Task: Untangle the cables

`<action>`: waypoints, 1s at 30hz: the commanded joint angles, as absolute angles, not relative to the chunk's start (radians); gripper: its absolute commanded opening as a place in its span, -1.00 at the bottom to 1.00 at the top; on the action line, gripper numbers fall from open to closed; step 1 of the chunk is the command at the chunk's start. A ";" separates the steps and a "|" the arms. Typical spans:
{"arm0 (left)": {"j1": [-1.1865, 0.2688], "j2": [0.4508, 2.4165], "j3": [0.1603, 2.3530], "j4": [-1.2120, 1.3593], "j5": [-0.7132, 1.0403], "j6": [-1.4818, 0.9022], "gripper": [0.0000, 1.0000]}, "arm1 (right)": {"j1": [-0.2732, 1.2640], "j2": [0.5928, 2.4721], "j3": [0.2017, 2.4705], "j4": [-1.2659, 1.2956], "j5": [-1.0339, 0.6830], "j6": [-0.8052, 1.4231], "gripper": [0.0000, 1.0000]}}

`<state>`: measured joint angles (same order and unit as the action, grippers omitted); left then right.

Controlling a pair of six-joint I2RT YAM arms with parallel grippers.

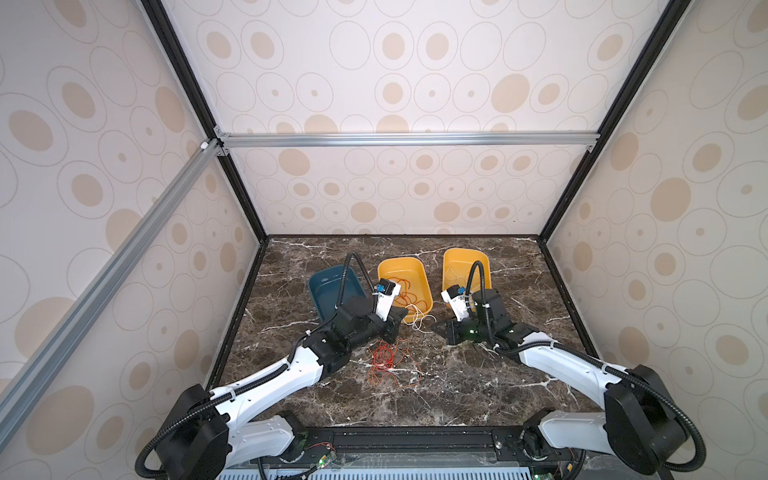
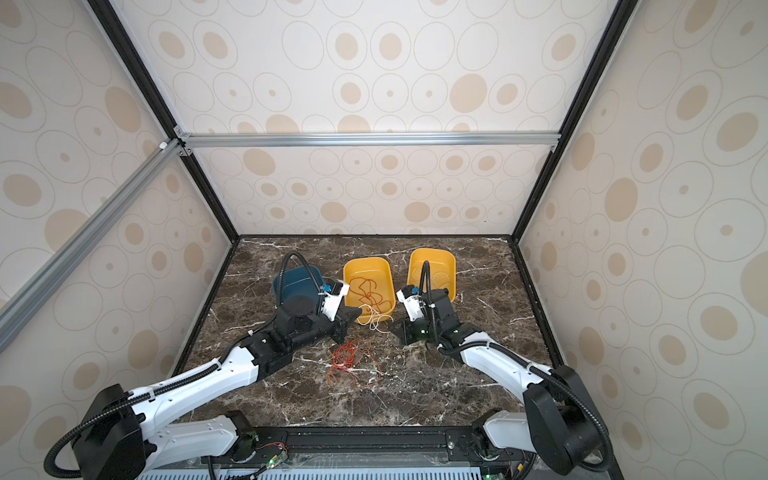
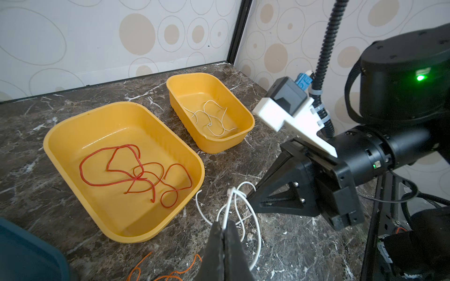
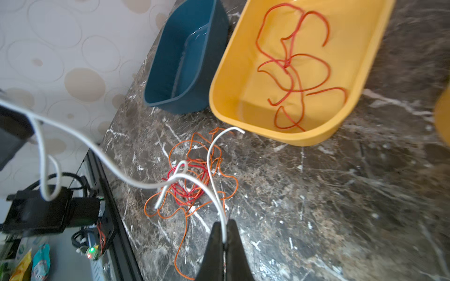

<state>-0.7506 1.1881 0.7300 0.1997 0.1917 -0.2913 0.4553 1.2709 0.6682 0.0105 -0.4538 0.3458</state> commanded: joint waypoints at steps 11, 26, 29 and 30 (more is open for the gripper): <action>-0.637 1.509 1.027 0.171 0.212 -0.257 -1.00 | 0.229 1.275 0.822 -0.093 -0.179 0.446 -1.00; -0.612 2.084 1.652 0.088 0.465 -0.305 -1.00 | 0.187 1.426 1.048 -0.103 -0.159 0.417 -1.00; -0.626 2.163 1.736 0.075 0.490 -0.328 -1.00 | 0.183 1.473 1.066 -0.078 -0.152 0.414 -1.00; -0.633 2.186 1.761 0.070 0.489 -0.332 -1.00 | 0.179 1.491 1.075 -0.073 -0.153 0.415 -1.00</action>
